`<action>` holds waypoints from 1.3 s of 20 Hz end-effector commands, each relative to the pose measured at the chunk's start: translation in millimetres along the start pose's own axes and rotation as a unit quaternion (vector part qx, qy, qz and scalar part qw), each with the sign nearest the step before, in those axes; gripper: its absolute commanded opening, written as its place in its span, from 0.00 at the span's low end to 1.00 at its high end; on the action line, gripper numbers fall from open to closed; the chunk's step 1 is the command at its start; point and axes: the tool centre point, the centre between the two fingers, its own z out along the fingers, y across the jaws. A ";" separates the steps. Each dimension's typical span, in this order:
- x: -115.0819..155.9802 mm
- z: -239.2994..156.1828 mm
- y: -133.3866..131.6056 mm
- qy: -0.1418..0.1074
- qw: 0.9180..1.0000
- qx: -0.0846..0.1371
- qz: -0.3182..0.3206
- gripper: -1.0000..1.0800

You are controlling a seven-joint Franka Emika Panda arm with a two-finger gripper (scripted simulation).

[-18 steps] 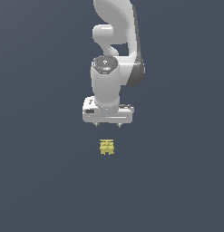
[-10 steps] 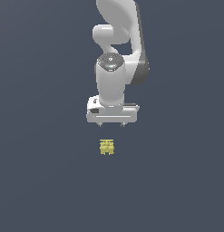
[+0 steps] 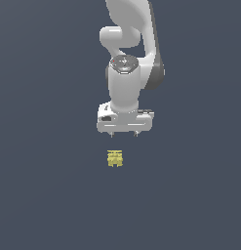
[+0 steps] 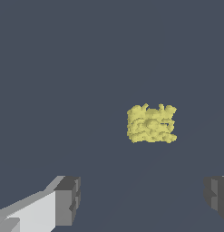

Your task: Pick up the object and move it to a goal position.

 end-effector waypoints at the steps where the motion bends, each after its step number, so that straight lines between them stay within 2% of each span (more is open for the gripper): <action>1: 0.3 1.0 0.8 -0.001 1.000 0.000 0.008 0.96; 9: 3.1 6.7 3.3 -0.003 0.998 0.001 0.063 0.96; 14: 5.8 12.7 6.3 -0.005 0.993 0.001 0.119 0.96; 20: 9.9 21.7 11.0 -0.009 0.979 0.001 0.203 0.96; 26: 13.9 30.9 15.8 -0.012 0.958 -0.001 0.287 0.96</action>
